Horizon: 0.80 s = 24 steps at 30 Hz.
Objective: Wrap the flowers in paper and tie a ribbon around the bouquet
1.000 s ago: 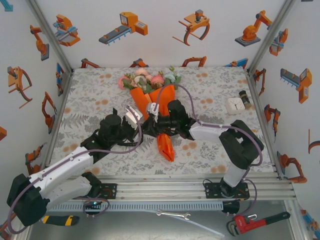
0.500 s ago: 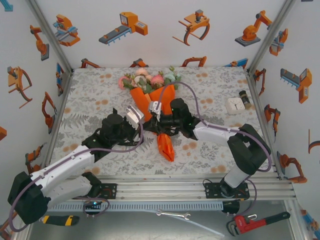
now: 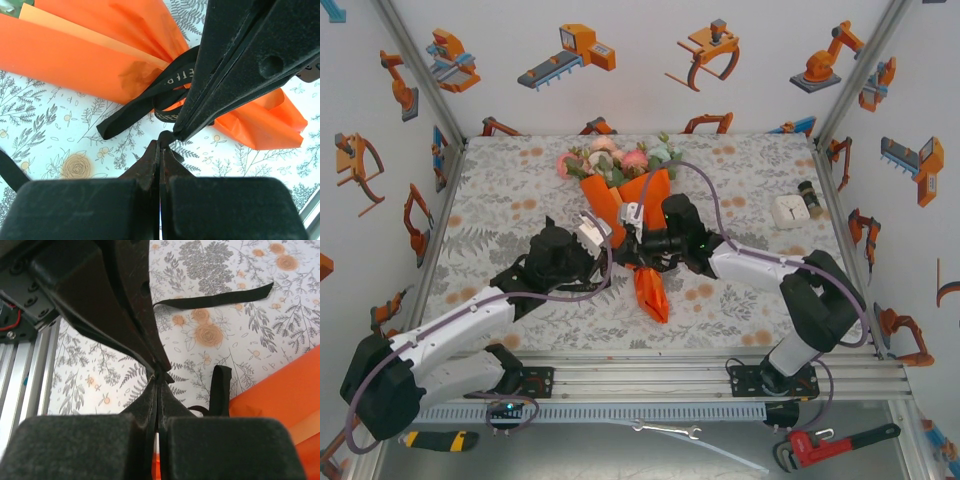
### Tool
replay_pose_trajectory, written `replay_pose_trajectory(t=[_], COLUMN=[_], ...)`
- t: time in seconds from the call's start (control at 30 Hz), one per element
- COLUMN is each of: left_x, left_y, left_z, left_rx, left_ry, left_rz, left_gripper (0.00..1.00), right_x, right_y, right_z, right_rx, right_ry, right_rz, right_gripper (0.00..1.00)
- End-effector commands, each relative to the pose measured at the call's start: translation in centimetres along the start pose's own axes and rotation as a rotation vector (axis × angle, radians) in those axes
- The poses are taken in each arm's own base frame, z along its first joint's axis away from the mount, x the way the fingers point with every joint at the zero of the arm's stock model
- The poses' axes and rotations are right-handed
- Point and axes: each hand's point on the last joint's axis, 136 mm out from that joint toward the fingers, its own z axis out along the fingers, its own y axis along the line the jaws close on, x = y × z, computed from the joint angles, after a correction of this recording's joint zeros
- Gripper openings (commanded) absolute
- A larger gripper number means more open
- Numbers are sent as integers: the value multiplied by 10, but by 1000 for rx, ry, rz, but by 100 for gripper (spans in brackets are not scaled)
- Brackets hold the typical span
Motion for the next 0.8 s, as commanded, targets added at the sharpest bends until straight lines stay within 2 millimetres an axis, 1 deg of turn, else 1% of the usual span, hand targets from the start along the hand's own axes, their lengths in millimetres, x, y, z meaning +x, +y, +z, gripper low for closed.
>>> replay_pose_trajectory(t=[0.0,0.03,0.07,0.13,0.2,0.27,0.33,0.37,0.4,0.43,0.53,0.63,0.7,0.77], left_x=[-26,-27,-28,-33,-39,-44,-34,-23,-8,3,32,60,73,81], left_y=[-3,-4,-4,1,12,34,63,79,91,98,104,110,113,114], left_z=[-5,-5,-6,-8,-12,-17,-16,-15,-13,-10,8,29,44,56], left_rx=[23,23,25,2,-44,-117,-220,-294,-360,-401,-438,-392,-345,-313], left_ry=[-86,-89,-91,-108,-147,-169,-140,-106,-62,-23,90,216,276,307], left_rz=[-13,-19,-24,-61,-135,-270,-462,-566,-654,-692,-703,-756,-780,-798], left_gripper=[0,1,8,38,53,55,54,54,53,53,53,56,56,56], right_x=[-21,-22,-23,-26,-29,-28,-24,-22,-18,-16,-12,-11,-10,-7], right_y=[2,1,0,1,7,18,27,31,35,37,40,45,49,48], right_z=[-10,-12,-15,-22,-30,-37,-43,-45,-47,-48,-51,-52,-52,-52], right_rx=[-11,-1,11,28,29,13,-7,-12,-15,-19,-19,-38,-55,-51], right_ry=[-35,-32,-29,-19,-1,11,25,27,31,31,34,34,35,42], right_rz=[-27,-28,-27,-32,-60,-89,-104,-106,-106,-106,-101,-95,-92,-87], right_gripper=[0,0,0,0,0,0,0,0,0,0,0,0,0,0])
